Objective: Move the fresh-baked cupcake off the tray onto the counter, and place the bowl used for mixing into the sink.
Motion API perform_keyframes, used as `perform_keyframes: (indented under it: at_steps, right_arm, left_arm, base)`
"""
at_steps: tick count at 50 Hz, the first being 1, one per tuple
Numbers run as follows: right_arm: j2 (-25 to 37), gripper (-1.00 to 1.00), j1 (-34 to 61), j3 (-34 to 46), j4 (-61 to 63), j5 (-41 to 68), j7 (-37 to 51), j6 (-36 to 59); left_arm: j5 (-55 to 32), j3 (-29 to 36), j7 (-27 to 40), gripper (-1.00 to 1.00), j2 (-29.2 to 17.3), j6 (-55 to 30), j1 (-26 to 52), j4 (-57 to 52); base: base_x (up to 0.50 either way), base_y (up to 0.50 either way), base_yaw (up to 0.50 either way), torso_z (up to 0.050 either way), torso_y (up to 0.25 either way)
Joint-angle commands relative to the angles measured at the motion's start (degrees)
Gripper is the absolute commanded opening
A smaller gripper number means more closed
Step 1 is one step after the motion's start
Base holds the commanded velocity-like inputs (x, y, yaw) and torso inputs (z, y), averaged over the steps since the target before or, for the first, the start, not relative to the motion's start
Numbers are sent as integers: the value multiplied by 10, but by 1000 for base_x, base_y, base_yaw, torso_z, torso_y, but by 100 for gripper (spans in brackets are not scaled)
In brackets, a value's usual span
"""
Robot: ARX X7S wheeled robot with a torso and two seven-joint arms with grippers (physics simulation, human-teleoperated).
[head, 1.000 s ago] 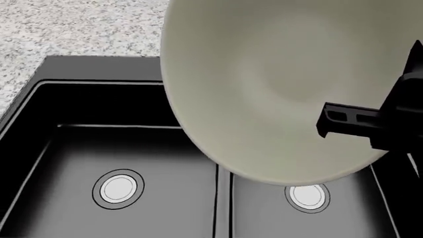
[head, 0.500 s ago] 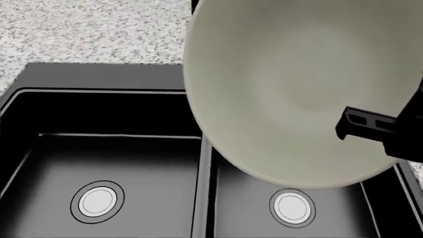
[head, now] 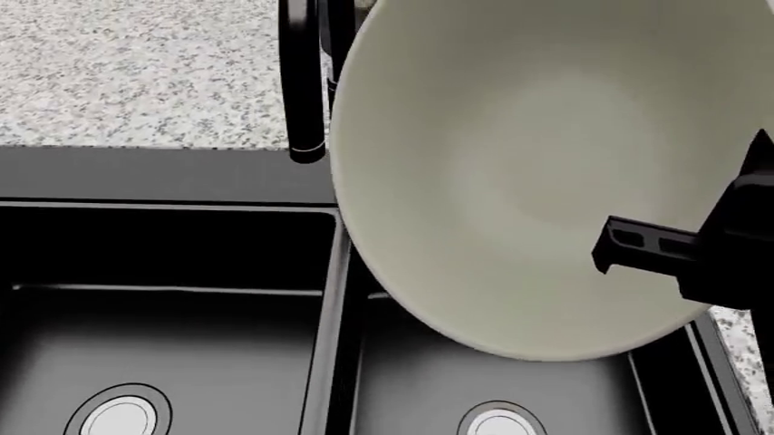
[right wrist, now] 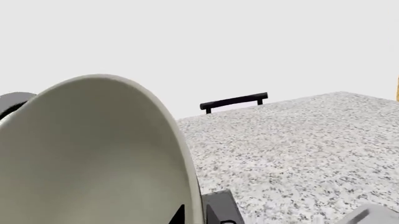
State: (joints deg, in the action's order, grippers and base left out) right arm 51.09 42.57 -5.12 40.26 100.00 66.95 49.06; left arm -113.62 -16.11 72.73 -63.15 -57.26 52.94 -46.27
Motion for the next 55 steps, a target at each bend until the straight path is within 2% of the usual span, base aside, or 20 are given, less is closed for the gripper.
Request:
perform_keyframes:
  at_steps: [1,15,55]
  right_arm:
    - [-70,-100,-146,-24,-79,-34,-69,-37]
    - [-79,-100,-178,-26,-106,-78,-95,-45]
    - [-76,-100,-177,-20,-108,-77,-93,-48]
  left_arm:
    - [3,-13,-1,100,0,-1,-15,-1]
    - [9,-31,-7,100,7,-4,-41,-4]
    - [12,-33,-10,100,3,2,-48,-5]
  base:
    - [0,0,0,0,0]
    - [0,0,0,1,1]
    - [0,0,0,0,0]
